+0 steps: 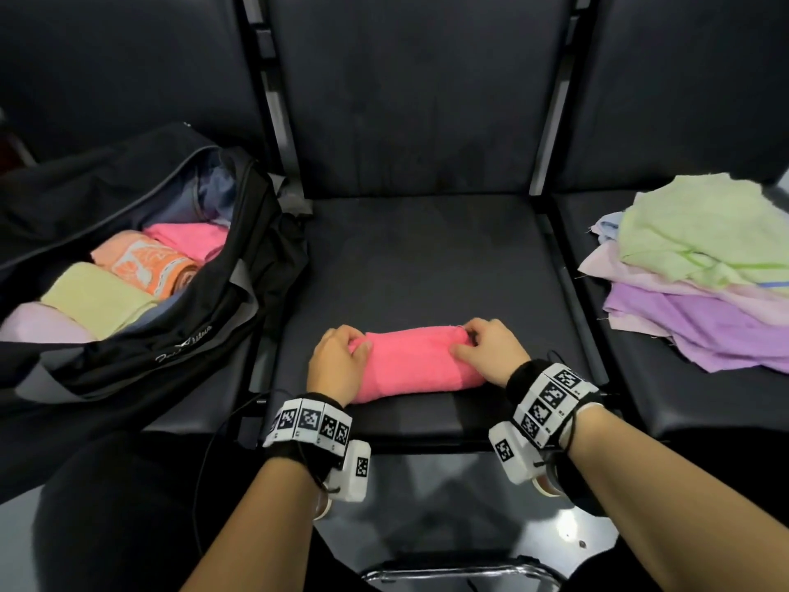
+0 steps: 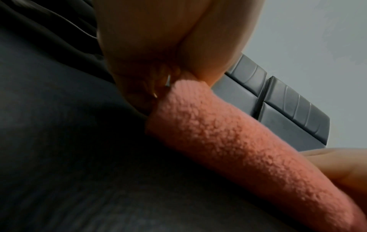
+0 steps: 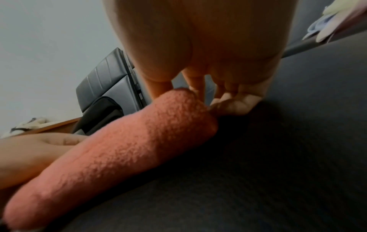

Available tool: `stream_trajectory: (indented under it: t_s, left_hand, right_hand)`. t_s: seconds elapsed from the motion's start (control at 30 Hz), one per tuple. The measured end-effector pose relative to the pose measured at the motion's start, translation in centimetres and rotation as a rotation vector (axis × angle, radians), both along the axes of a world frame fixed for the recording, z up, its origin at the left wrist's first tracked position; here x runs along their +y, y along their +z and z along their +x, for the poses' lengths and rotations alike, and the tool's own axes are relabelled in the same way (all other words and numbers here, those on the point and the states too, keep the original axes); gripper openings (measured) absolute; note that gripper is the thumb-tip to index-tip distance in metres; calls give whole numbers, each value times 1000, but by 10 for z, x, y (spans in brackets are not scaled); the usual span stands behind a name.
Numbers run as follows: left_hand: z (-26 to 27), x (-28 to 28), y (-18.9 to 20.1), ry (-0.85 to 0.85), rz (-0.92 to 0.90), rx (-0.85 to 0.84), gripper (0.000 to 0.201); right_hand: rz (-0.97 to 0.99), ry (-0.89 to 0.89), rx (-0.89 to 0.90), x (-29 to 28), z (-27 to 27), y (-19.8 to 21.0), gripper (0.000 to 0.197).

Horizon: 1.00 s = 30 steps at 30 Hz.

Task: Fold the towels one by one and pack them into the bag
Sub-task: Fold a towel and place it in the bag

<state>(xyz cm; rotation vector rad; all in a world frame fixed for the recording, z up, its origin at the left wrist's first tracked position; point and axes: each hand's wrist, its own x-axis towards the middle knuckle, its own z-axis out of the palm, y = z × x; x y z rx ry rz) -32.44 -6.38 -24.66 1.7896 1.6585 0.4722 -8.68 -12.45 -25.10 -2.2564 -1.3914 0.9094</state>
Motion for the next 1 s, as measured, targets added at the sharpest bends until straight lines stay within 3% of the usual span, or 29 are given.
stream_trajectory:
  t_s: [0.2,0.3,0.43,0.5,0.77,0.9,1.0]
  left_hand:
    - [-10,-9,13,35,-102,37,11]
    - [-9,-10,27,-93,-40,-12,41]
    - [-5,-12,56,-333,-84,-206,85]
    - [-7,-11,64,-361,-109,-248,93]
    - [-39,-5,80,-308,-164,-393,50]
    - [-61,7,84,-177,-148,-524,42]
    - [-82,24,91,-29,-155,-668,43]
  right_hand:
    - [110,2,115,-11,-7,13,15]
    - [238,59,212,-11,-15,44,18]
    - [410,368,227,-3,-35,104,29]
    - [457,507,170,4,-50,127,30]
    - [471,697,102,38,-93,162,35]
    - [570,638,162,69,-118,164,37]
    - [520,492,185,99,-135,160,55]
